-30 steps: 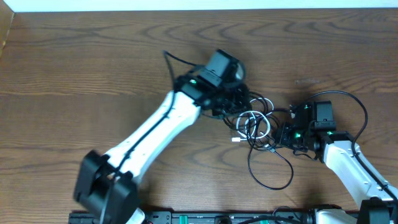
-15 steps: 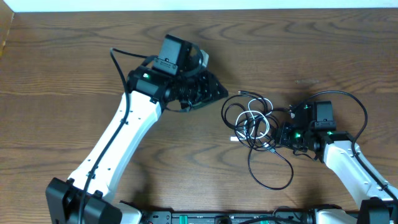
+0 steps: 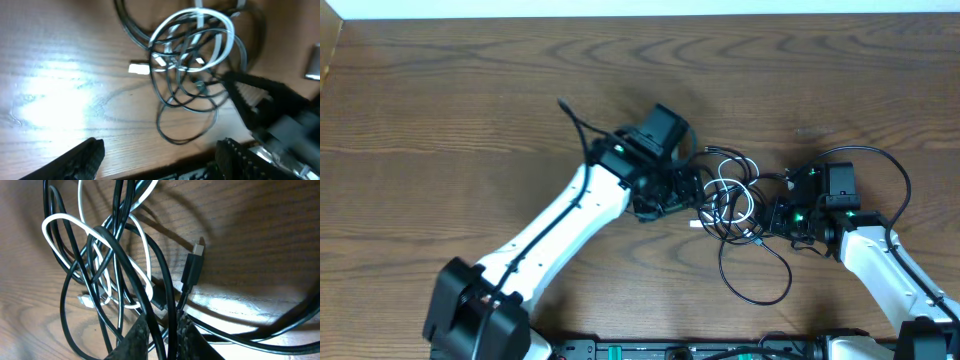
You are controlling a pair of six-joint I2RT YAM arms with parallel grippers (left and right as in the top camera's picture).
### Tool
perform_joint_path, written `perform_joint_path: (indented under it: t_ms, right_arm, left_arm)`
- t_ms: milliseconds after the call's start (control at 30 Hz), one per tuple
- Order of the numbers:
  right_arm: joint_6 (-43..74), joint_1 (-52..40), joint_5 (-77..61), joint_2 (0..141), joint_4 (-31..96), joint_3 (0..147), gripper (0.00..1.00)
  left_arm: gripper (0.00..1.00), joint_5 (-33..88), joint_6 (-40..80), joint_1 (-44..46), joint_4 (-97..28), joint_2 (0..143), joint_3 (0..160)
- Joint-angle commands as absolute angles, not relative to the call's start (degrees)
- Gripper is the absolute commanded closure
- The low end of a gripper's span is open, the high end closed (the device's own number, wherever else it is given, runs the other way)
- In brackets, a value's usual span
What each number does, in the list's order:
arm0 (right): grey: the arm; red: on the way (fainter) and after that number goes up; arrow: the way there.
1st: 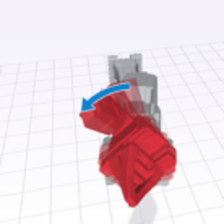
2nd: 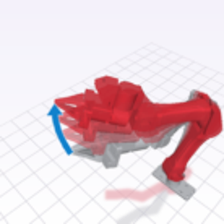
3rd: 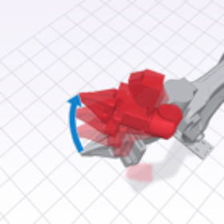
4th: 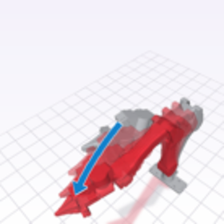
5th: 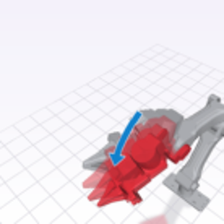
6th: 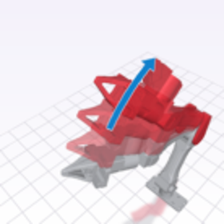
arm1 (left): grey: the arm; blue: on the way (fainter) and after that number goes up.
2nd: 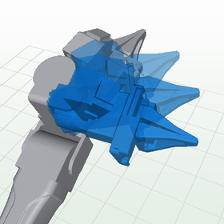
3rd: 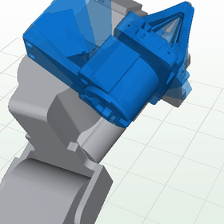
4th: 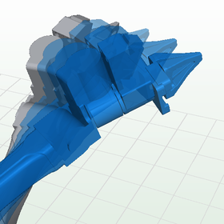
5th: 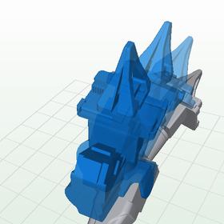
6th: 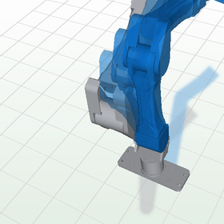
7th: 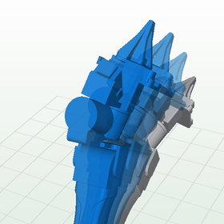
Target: Untangle cables
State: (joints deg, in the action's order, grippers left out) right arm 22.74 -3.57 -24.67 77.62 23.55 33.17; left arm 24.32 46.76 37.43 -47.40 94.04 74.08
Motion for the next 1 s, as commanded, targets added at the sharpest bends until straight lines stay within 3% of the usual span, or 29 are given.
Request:
perform_joint_path:
  t_ms: [0, 100, 400, 967]
  right_arm:
    - [22.2, -3.81, -24.97, 78.02, 23.62, 32.77, 0.85]
    - [22.22, -3.81, -24.97, 78.02, 23.55, 32.77, 0.84]
    - [22.2, -3.81, -24.97, 78.02, 23.62, 32.77, 0.83]
    - [22.2, -3.81, -24.95, 78.02, 23.55, 32.77, 0.82]
  left_arm:
    - [0.24, 21.34, 54.87, 40.75, -45.52, 97.3, 72.55]
    - [0.25, 21.37, 55.24, 43.35, -43.51, 100.33, 72.53]
    - [0.4, 21.34, 62.94, 47.99, -37.58, 107.61, 72.53]
    - [0.46, 12.32, 69.82, 49.71, -36.56, 108.38, 72.42]
